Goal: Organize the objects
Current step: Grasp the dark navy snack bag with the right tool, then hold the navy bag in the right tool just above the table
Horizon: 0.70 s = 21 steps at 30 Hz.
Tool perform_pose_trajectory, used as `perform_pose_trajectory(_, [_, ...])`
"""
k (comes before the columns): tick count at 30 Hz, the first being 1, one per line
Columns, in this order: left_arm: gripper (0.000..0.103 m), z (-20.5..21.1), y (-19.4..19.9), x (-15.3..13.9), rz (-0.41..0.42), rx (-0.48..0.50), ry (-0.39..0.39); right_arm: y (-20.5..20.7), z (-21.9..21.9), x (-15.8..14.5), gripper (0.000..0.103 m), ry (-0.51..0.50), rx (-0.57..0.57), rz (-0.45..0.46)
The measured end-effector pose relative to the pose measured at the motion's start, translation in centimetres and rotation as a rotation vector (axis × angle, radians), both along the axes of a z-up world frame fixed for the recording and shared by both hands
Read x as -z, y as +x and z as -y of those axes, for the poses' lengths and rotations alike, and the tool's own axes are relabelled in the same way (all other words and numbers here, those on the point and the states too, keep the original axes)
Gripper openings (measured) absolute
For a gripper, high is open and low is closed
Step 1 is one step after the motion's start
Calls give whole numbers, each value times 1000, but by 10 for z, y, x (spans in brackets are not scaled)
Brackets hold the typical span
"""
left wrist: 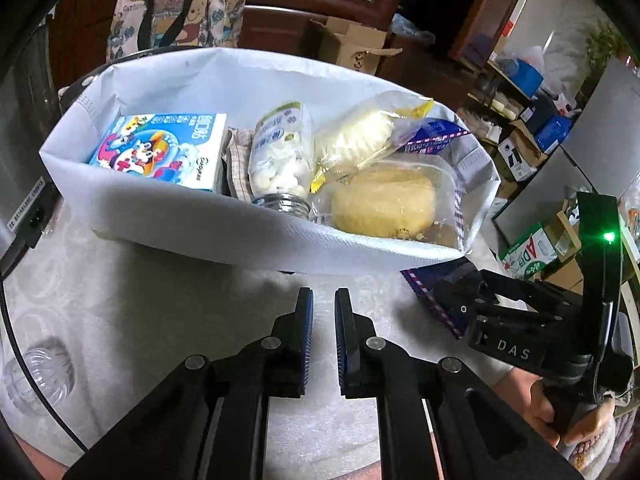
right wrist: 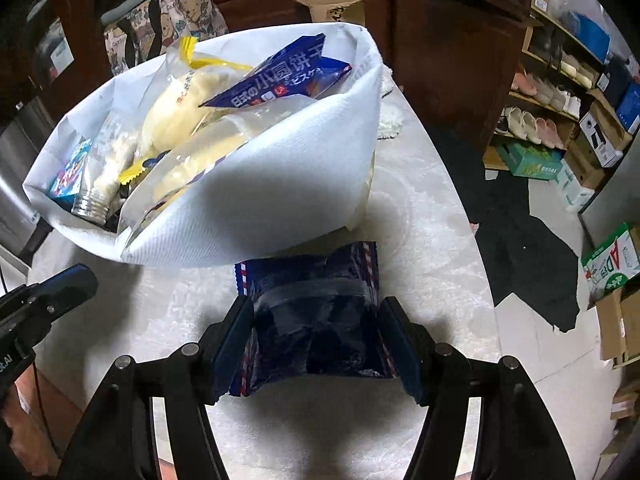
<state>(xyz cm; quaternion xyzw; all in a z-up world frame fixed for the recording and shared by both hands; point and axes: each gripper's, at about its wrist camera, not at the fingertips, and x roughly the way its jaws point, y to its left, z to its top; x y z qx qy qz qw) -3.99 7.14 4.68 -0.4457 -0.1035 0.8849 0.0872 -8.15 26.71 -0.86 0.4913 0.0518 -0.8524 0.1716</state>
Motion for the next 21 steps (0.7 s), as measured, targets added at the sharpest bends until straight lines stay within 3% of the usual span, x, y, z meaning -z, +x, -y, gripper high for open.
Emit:
perform_pose_trajectory(13, [9, 1, 0, 0, 9, 21, 4, 5, 17, 9, 69, 82, -22, -2])
perform_pose_trajectory(21, [9, 0, -1, -1, 5, 19, 1, 6, 20, 10, 69, 80, -34, -3])
